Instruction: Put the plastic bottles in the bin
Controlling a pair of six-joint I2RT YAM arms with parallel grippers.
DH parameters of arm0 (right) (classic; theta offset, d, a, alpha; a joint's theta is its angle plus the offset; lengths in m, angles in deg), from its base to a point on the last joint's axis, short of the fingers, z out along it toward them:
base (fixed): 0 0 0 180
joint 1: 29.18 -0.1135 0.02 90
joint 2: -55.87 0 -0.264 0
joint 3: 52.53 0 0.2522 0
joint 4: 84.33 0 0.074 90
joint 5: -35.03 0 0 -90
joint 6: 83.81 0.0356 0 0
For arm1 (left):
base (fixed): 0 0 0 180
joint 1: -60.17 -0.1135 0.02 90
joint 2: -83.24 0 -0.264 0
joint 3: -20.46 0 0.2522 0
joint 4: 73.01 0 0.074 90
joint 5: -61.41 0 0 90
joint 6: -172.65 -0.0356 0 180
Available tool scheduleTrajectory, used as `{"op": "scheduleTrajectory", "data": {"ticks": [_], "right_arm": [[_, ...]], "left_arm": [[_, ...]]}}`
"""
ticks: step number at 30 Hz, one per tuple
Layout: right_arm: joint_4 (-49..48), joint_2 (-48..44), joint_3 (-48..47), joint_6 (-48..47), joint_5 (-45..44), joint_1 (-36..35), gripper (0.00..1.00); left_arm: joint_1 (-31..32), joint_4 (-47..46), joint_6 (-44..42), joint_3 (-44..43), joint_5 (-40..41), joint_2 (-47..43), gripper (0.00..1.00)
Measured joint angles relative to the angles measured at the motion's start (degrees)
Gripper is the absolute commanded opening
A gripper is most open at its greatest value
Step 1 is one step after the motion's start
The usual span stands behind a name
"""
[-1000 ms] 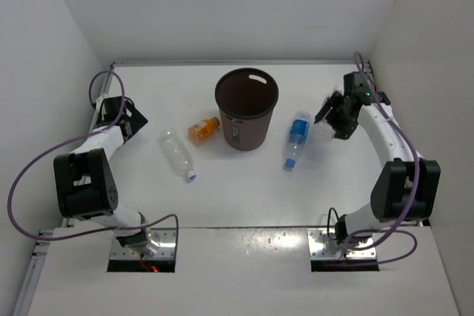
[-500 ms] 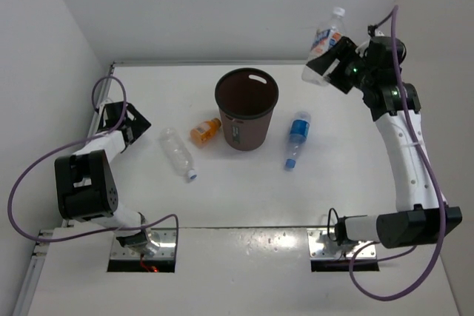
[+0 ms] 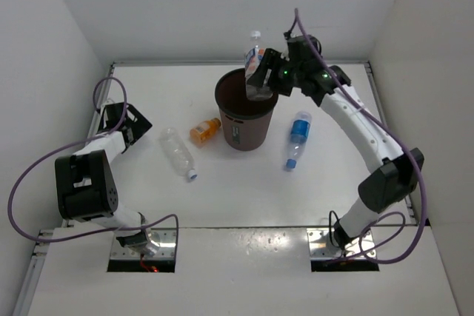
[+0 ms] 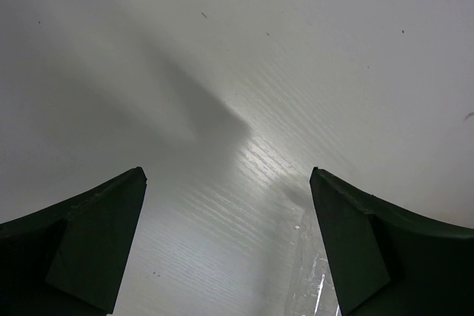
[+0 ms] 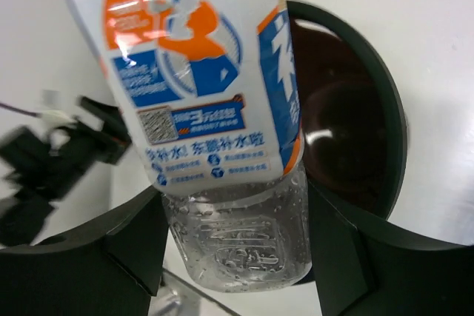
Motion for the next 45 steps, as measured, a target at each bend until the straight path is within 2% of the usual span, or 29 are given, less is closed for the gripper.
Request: {"op": "scheduleTrajectory", "data": {"ticks": [2, 4, 5, 8, 9, 12, 13, 14, 22, 25, 27, 32, 34, 38, 45], "right_arm": [[1.7, 1.7, -0.1, -0.6, -2.6, -1.7, 0.1], [2.9, 2.3, 0.0, -1.2, -4.8, -2.9, 0.22], [3.3, 2.3, 0.0, -1.5, -5.8, -3.4, 0.33], [3.1, 2.1, 0.0, -1.8, -7.9, -4.2, 0.43], [3.2, 2.1, -0.1, -2.0, -8.4, -4.5, 0.56], [4.5, 2.8, -2.1, -2.2, -9.8, -5.2, 0.82], [4.9, 3.2, -3.3, -2.4, -10.2, -5.3, 0.95], [4.9, 3.6, -4.8, -2.7, -10.6, -5.6, 1.0], [12.9, 7.8, -22.9, -5.1, -16.6, -6.6, 1.0], [14.2, 6.8, -26.1, -5.3, -21.7, -6.1, 1.0], [13.9, 3.4, -23.0, -4.5, -26.4, -5.7, 1.0], [9.0, -13.7, -1.2, -1.9, -35.8, -4.1, 1.0], [9.3, -17.6, 2.8, -0.6, -38.0, -2.9, 1.0], [9.7, -17.5, 4.9, 2.6, -38.7, 0.8, 1.0], [13.5, -11.3, 12.8, 7.2, -33.0, 7.6, 1.0]], "left_arm": [[0.0, 0.0, -0.1, 0.0, -0.3, -0.1, 1.0], [0.0, 0.0, -0.2, 0.0, -0.4, -0.3, 1.0], [0.0, 0.0, -0.3, 0.0, -0.5, -0.4, 1.0], [0.0, 0.0, -0.5, 0.0, -0.5, -0.6, 1.0], [0.0, 0.0, -0.5, 0.0, -0.5, -0.6, 1.0], [0.0, 0.0, -0.5, -0.2, -0.7, -0.6, 1.0], [0.0, 0.0, -0.5, -0.3, -0.8, -0.6, 1.0], [0.0, 0.0, -0.6, -0.5, -0.9, -0.6, 1.0], [0.0, 0.0, -1.1, -0.9, -1.9, -0.6, 1.0], [0.0, 0.0, -1.7, -0.9, -2.4, -0.6, 1.0], [0.0, 0.0, -1.8, -0.9, -2.6, -0.6, 1.0], [0.0, 0.0, -2.0, -0.9, -3.0, -0.6, 1.0], [0.0, 0.0, -2.0, -0.9, -3.0, -0.6, 1.0], [0.0, -0.2, -2.0, -0.9, -3.2, -0.6, 1.0], [0.0, -1.0, -2.0, -0.5, -3.5, -0.8, 1.0]]}}
